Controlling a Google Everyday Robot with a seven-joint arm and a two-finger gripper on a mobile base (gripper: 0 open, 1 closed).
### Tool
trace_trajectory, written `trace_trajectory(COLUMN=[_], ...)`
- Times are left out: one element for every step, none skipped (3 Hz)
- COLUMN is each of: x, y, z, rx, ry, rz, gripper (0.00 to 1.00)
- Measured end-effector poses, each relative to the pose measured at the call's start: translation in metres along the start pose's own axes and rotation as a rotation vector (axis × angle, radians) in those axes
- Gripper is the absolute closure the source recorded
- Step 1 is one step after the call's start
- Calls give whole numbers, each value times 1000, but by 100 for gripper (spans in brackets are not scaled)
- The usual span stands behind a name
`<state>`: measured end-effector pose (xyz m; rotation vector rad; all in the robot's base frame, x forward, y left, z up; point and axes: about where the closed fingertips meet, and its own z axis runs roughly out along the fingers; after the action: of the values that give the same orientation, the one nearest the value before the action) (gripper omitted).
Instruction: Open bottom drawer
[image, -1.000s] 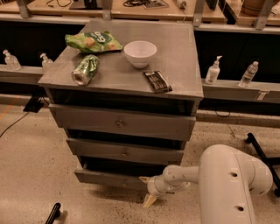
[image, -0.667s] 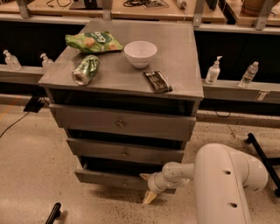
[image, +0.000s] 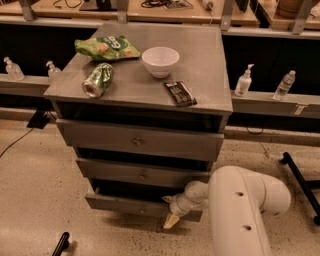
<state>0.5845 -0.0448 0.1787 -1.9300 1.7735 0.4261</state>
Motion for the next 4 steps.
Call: trace_trajectory(x=[13, 12, 9, 2], y=[2, 3, 6, 18], z=[29, 27, 26, 22], rx=[-72, -73, -79, -92], ry=[26, 25, 24, 12], rz=[26, 25, 23, 21], gripper=[26, 30, 30, 30])
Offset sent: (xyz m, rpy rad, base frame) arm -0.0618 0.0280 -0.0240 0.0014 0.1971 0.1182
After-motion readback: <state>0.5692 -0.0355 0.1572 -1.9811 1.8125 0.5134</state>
